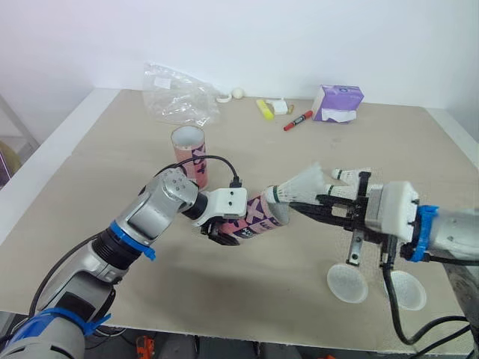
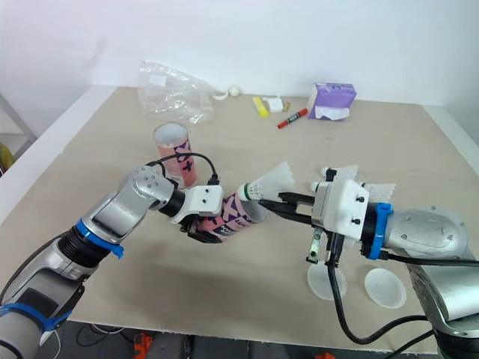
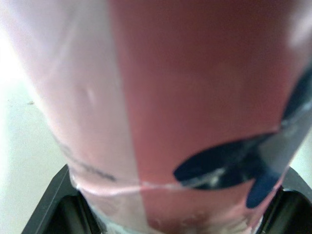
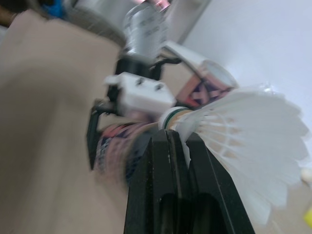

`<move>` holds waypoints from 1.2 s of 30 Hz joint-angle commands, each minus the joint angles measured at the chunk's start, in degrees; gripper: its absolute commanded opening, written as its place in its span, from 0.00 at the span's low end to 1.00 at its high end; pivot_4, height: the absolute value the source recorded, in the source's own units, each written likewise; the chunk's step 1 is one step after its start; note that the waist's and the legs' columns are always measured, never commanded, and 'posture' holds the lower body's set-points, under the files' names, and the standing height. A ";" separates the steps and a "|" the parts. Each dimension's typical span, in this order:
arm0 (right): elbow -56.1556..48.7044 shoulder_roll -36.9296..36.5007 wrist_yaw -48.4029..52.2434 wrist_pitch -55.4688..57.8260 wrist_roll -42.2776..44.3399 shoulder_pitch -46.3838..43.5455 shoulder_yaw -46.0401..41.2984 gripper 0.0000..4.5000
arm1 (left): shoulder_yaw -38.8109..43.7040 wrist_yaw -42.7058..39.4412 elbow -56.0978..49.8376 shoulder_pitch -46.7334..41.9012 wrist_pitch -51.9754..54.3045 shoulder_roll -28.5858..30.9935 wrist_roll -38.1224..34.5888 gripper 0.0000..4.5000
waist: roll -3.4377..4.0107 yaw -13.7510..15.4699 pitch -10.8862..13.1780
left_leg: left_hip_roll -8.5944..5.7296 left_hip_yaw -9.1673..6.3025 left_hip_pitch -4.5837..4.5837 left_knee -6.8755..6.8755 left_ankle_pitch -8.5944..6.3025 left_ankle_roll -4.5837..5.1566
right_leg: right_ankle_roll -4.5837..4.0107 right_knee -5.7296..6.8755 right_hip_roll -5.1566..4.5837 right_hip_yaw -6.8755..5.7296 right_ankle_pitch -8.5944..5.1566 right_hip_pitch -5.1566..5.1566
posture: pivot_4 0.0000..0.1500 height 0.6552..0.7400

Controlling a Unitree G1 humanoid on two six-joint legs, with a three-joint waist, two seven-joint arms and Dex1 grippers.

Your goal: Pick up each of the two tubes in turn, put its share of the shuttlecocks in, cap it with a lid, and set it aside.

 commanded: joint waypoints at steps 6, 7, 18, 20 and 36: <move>5.54 -1.88 3.33 -5.08 -7.68 -7.77 6.72 0.02 | -1.73 1.12 0.78 0.34 0.62 -0.56 0.71 0.68 | 0.00 -0.11 0.00 | 0.01 0.02 0.07 0.02 0.02 0.03 | 0.00 0.00 0.00 0.00 0.01 0.01 | 1.00 1.00; 6.15 -1.98 3.49 -4.87 -7.58 -8.70 6.60 0.02 | -1.72 1.16 0.73 0.38 0.67 -0.49 0.70 0.68 | 0.00 -0.08 0.00 | 0.00 0.01 0.07 0.03 0.02 0.03 | 0.00 0.00 0.00 0.00 0.01 0.03 | 1.00 1.00; 7.05 -2.19 3.87 -2.76 -6.07 -10.51 4.55 0.02 | -1.80 1.35 -0.25 0.65 1.59 -0.15 0.44 0.68 | 0.01 0.00 0.00 | -0.01 0.00 -0.02 -0.03 0.02 0.03 | 0.01 0.01 0.00 0.00 0.00 0.17 | 1.00 1.00; 6.85 -2.87 4.27 -1.68 -4.52 -9.33 2.21 0.02 | -1.84 1.33 -0.34 0.62 1.68 -0.10 0.41 0.68 | 0.01 0.01 0.00 | -0.01 0.00 -0.03 -0.03 0.02 0.03 | 0.01 0.01 0.00 0.00 0.00 0.17 | 1.00 1.00; 1.75 -3.14 3.80 4.24 2.71 -5.27 0.50 0.02 | -2.04 1.27 0.20 0.03 1.52 -0.48 0.37 0.68 | 0.00 0.00 0.00 | -0.02 -0.02 -0.10 -0.02 0.02 0.03 | 0.04 0.01 0.01 0.00 -0.01 0.14 | 1.00 1.00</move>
